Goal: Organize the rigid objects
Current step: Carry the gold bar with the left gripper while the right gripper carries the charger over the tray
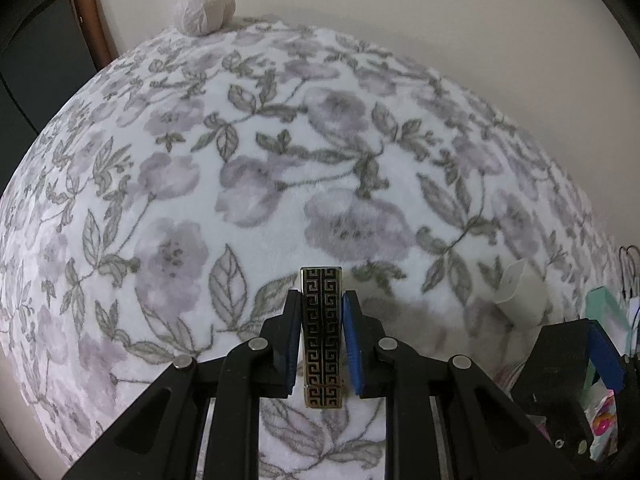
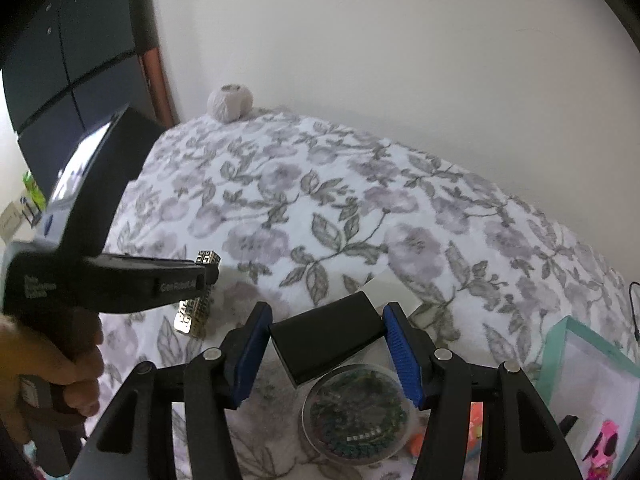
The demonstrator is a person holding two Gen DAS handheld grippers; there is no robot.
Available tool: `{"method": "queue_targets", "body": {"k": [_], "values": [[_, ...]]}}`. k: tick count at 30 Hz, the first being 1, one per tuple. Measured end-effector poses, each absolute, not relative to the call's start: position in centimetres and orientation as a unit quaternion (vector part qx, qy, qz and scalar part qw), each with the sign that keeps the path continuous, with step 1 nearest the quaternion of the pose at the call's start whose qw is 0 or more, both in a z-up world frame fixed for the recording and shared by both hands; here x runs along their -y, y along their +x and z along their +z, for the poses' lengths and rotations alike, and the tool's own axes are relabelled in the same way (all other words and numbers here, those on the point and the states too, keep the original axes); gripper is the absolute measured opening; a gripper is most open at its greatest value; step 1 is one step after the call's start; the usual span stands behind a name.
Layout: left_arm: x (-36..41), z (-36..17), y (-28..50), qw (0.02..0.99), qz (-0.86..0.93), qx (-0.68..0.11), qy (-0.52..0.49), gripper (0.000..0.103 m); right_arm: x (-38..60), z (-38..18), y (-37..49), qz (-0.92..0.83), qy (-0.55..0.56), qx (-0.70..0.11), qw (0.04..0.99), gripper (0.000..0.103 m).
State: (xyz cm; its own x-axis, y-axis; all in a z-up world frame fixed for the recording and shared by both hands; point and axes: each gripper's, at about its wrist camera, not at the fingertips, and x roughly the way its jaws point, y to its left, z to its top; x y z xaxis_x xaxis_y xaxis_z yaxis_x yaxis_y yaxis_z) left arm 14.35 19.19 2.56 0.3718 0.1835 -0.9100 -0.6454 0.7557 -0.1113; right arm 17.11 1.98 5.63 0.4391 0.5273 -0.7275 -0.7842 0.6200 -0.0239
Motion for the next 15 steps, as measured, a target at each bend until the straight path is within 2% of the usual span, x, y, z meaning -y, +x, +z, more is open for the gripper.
{"method": "queue_targets", "body": {"k": [15], "values": [[-16.0, 11.7, 14.2, 0.856, 0.264, -0.409, -0.172, 0.021, 3.5, 11.8, 19.3, 0.327, -0.129, -0.324, 0.878, 0.060]]}}
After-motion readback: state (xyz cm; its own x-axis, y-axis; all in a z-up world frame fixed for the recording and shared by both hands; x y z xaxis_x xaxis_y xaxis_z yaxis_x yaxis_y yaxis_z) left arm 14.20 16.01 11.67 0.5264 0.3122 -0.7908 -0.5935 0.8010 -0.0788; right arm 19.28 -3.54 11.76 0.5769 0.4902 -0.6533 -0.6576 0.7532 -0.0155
